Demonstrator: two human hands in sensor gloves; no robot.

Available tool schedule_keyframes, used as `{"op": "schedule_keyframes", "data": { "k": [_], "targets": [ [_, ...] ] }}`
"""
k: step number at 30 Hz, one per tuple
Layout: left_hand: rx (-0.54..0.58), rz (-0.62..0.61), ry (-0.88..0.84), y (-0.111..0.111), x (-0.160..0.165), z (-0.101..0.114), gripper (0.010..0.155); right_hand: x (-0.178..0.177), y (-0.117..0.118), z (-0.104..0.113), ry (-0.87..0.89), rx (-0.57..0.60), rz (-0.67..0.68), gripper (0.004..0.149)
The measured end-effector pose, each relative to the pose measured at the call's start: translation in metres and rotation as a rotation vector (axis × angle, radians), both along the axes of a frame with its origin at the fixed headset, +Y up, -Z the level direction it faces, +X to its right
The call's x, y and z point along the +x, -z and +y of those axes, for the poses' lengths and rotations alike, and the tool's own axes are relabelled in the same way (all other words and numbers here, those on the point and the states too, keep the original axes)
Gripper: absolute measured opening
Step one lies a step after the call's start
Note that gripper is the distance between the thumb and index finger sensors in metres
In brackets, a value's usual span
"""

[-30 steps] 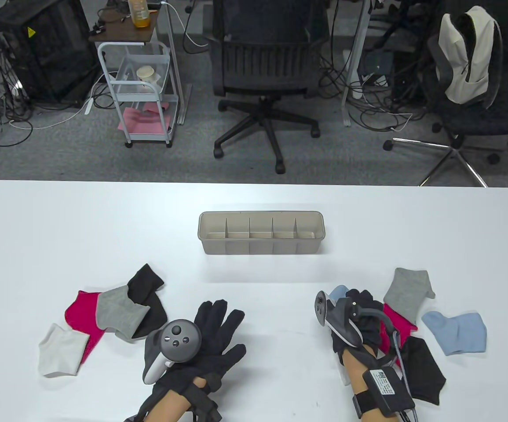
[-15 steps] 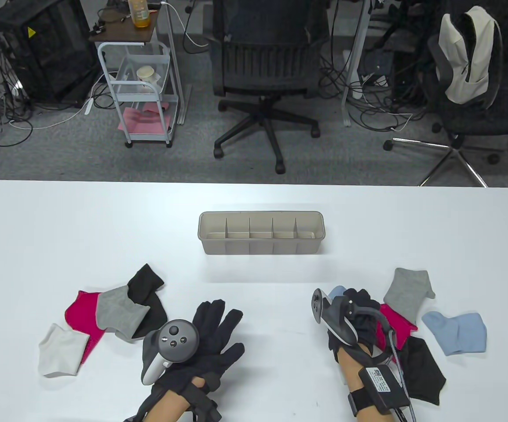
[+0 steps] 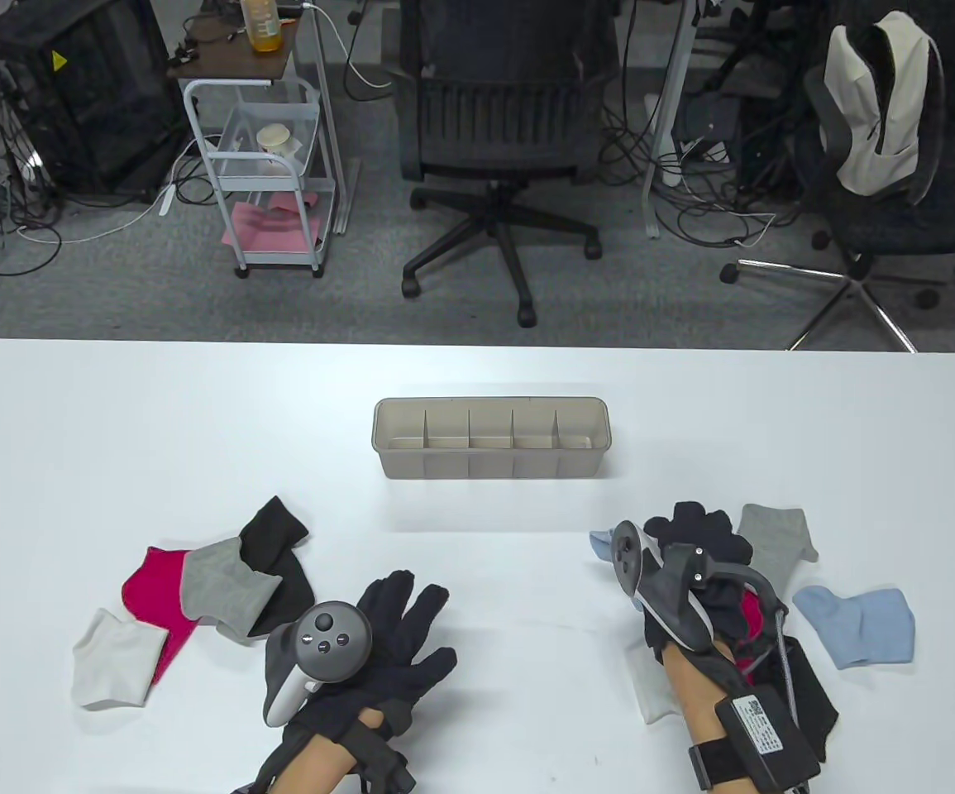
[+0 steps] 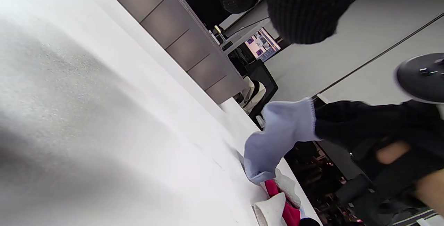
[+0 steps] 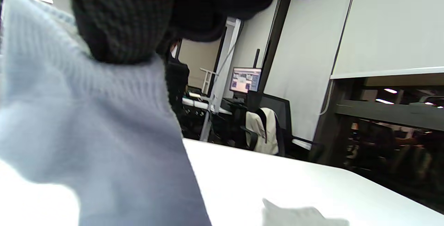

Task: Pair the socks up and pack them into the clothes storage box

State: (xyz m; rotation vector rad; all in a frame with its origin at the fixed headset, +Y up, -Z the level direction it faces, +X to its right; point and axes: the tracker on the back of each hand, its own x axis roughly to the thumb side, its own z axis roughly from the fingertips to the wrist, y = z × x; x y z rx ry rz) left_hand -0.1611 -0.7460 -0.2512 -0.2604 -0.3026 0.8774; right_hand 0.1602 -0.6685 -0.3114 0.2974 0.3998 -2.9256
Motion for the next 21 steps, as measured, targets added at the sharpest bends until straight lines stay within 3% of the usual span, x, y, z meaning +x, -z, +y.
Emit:
{"op": "schedule_keyframes", "data": {
  "k": [10, 17, 21],
  "targets": [
    [-0.065, 0.081, -0.012, 0.003, -0.008, -0.006, 0.08, -0.039, -0.034, 0.056, 0.194, 0.075, 0.238, 0.037],
    [-0.125, 0.115, -0.111, 0.003, -0.008, -0.009, 0.093, -0.075, -0.061, 0.079, 0.335, -0.002, 0.354, 0.037],
    [-0.198, 0.036, -0.273, 0.003, -0.005, -0.009, 0.093, -0.09, -0.076, 0.084, 0.365, -0.058, 0.404, 0.037]
  ]
}}
